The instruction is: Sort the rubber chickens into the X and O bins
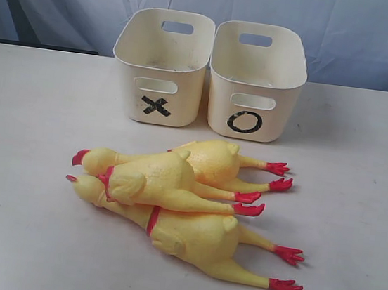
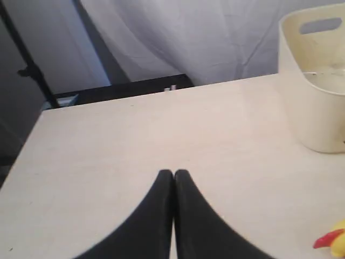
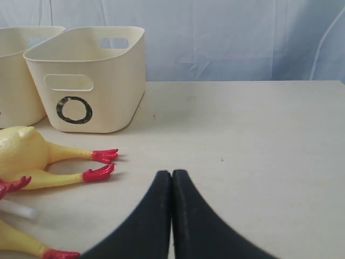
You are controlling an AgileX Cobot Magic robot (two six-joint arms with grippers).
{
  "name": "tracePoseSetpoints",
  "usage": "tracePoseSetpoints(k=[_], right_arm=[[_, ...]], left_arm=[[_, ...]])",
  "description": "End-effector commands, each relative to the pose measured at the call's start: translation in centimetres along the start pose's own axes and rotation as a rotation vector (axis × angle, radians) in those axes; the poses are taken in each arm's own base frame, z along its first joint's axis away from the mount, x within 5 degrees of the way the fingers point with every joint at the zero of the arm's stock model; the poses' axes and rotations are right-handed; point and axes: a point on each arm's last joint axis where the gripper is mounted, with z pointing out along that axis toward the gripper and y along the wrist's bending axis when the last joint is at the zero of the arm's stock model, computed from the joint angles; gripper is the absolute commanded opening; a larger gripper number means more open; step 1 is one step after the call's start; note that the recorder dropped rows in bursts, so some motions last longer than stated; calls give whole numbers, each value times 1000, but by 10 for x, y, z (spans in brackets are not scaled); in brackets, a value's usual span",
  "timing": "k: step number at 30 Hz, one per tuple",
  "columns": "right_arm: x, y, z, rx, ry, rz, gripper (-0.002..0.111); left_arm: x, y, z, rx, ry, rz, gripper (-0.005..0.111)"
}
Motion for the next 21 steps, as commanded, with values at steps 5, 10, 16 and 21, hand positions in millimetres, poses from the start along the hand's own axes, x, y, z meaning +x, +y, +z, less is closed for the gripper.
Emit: tracePoseSetpoints(k=[5,10,16,21], right_arm=[[0,0,0,4,-12,0,0],[0,0,0,4,-12,0,0],[0,0,0,4,-12,0,0],[0,0,0,4,-12,0,0]], left_arm=[[-3,-42,15,372,86,249,1],[-2,-70,27,529,117,395,15],[-2,-104,39,655,138,502,43],[1,-136,46,724,119,561,48]])
